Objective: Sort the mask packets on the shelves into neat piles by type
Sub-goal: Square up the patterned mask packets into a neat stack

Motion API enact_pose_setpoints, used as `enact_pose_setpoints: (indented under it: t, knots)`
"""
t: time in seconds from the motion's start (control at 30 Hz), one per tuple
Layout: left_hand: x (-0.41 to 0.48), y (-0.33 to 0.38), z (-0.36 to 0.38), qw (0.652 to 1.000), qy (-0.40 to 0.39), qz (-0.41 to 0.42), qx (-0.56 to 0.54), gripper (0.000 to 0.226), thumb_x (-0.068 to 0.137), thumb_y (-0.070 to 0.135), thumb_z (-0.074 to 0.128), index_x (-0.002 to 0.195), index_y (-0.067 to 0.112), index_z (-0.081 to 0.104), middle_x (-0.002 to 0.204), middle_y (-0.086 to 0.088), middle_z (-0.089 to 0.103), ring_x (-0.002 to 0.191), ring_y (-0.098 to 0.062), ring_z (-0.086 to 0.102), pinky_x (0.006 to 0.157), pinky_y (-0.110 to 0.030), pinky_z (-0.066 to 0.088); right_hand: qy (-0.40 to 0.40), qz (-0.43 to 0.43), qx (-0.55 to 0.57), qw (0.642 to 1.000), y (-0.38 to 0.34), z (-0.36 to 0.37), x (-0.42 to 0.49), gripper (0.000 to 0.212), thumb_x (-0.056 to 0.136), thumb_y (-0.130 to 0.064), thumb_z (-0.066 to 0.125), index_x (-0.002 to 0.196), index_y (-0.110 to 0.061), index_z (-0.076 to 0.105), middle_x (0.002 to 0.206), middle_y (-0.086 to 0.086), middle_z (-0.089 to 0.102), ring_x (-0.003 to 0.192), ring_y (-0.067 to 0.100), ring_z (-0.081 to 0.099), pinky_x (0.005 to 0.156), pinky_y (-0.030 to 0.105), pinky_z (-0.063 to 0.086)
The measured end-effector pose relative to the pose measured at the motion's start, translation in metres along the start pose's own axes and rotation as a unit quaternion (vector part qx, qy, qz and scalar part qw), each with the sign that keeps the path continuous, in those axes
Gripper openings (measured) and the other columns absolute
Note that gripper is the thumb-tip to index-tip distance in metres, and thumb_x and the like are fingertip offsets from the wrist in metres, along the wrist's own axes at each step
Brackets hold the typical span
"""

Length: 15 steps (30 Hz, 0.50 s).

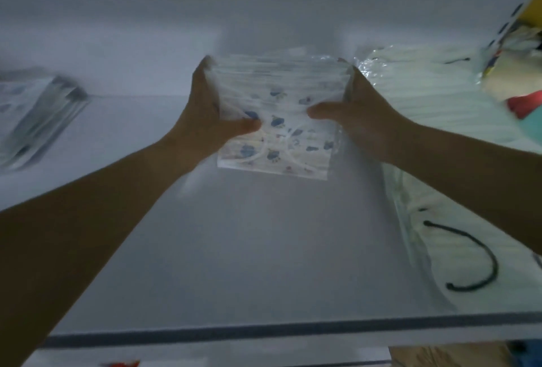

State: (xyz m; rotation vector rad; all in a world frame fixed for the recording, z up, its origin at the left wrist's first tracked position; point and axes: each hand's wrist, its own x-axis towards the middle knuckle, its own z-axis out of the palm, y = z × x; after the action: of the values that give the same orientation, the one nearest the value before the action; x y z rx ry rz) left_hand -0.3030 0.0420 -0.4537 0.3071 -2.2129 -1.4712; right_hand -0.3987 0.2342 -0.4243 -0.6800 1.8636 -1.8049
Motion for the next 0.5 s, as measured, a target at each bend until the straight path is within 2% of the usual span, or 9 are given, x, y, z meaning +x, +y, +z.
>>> enact_pose_setpoints:
  t: [0.1, 0.17, 0.23, 0.27, 0.3, 0.33, 0.37, 0.43, 0.5]
  knots:
    - [0.029, -0.001, 0.018, 0.999, 0.012, 0.043, 0.001, 0.111, 0.064, -0.008, 0.079, 0.143, 0.005, 0.003, 0.148, -0.014, 0.018, 0.139, -0.022, 0.023, 0.097, -0.01, 0.038, 0.024, -0.003, 0.006, 1.0, -0.002, -0.011, 0.024, 0.086, 0.05, 0.004, 0.067, 0.131, 0.0, 0.039, 0.114, 0.021, 0.06, 0.103, 0.031, 0.062, 0.091, 0.041, 0.052]
    - [0.043, 0.001, 0.028, 0.997, 0.032, 0.066, 0.031, 0.119, 0.063, 0.0, 0.081, 0.146, 0.004, -0.004, 0.144, -0.007, 0.014, 0.138, -0.018, 0.02, 0.1, -0.01, 0.029, 0.048, -0.002, -0.005, 0.999, -0.001, -0.019, 0.038, 0.104, 0.039, -0.001, 0.077, 0.134, -0.002, 0.036, 0.123, 0.028, 0.054, 0.109, 0.037, 0.059, 0.094, 0.052, 0.048]
    - [0.049, 0.006, 0.037, 0.991, 0.04, 0.091, 0.085, 0.122, 0.063, 0.013, 0.082, 0.148, 0.01, -0.006, 0.129, -0.003, 0.021, 0.118, -0.011, 0.035, 0.091, -0.003, 0.027, 0.057, 0.0, -0.028, 0.998, -0.004, -0.026, 0.051, 0.129, 0.024, -0.011, 0.084, 0.14, -0.005, 0.028, 0.133, 0.029, 0.044, 0.111, 0.034, 0.057, 0.096, 0.047, 0.046]
    - [0.049, 0.009, 0.04, 0.988, 0.045, 0.093, 0.118, 0.119, 0.066, 0.013, 0.081, 0.148, 0.015, -0.005, 0.123, -0.005, 0.024, 0.099, -0.008, 0.04, 0.078, 0.004, 0.029, 0.069, -0.001, -0.042, 0.997, -0.006, -0.025, 0.053, 0.129, 0.031, -0.011, 0.085, 0.144, -0.007, 0.021, 0.141, 0.026, 0.037, 0.113, 0.028, 0.054, 0.096, 0.041, 0.046]
    - [0.048, 0.012, 0.042, 0.985, 0.031, 0.082, 0.15, 0.112, 0.071, 0.011, 0.079, 0.149, 0.021, -0.002, 0.122, -0.008, 0.024, 0.088, -0.007, 0.04, 0.07, 0.006, 0.032, 0.079, 0.001, -0.055, 0.995, -0.007, -0.023, 0.053, 0.124, 0.048, -0.006, 0.083, 0.148, -0.011, 0.011, 0.148, 0.02, 0.027, 0.117, 0.023, 0.049, 0.096, 0.033, 0.045]
    - [0.047, 0.017, 0.043, 0.982, 0.01, 0.064, 0.177, 0.106, 0.075, 0.013, 0.077, 0.149, 0.026, 0.002, 0.128, -0.01, 0.022, 0.088, -0.009, 0.042, 0.072, 0.004, 0.034, 0.095, -0.002, -0.089, 0.992, -0.007, -0.022, 0.051, 0.117, 0.064, -0.002, 0.078, 0.15, -0.014, -0.001, 0.153, 0.014, 0.017, 0.124, 0.019, 0.042, 0.096, 0.028, 0.043]
    - [0.046, 0.019, 0.043, 0.977, -0.008, 0.045, 0.208, 0.101, 0.076, 0.017, 0.076, 0.149, 0.029, 0.007, 0.137, -0.013, 0.016, 0.1, -0.015, 0.045, 0.08, -0.001, 0.034, 0.111, -0.022, -0.159, 0.981, -0.004, -0.022, 0.051, 0.112, 0.074, 0.0, 0.073, 0.149, -0.015, -0.01, 0.155, 0.011, 0.009, 0.132, 0.018, 0.032, 0.099, 0.026, 0.04]
    - [0.048, 0.019, 0.04, 0.942, -0.007, 0.034, 0.335, 0.096, 0.076, 0.035, 0.074, 0.148, 0.031, 0.01, 0.149, -0.016, 0.0, 0.132, -0.031, 0.029, 0.107, -0.029, 0.029, 0.142, -0.094, -0.354, 0.92, 0.002, -0.025, 0.049, 0.112, 0.076, -0.009, 0.073, 0.148, -0.013, -0.012, 0.154, 0.013, 0.006, 0.14, 0.024, 0.017, 0.111, 0.034, 0.029]
    - [0.05, 0.02, 0.037, 0.862, 0.015, 0.068, 0.503, 0.097, 0.077, 0.054, 0.065, 0.149, 0.027, 0.005, 0.153, -0.019, -0.013, 0.143, -0.037, 0.001, 0.115, -0.046, 0.011, 0.145, -0.169, -0.529, 0.819, 0.0, -0.027, 0.045, 0.109, 0.074, -0.02, 0.074, 0.149, -0.013, -0.004, 0.155, 0.016, 0.003, 0.144, 0.028, 0.006, 0.116, 0.037, 0.012]
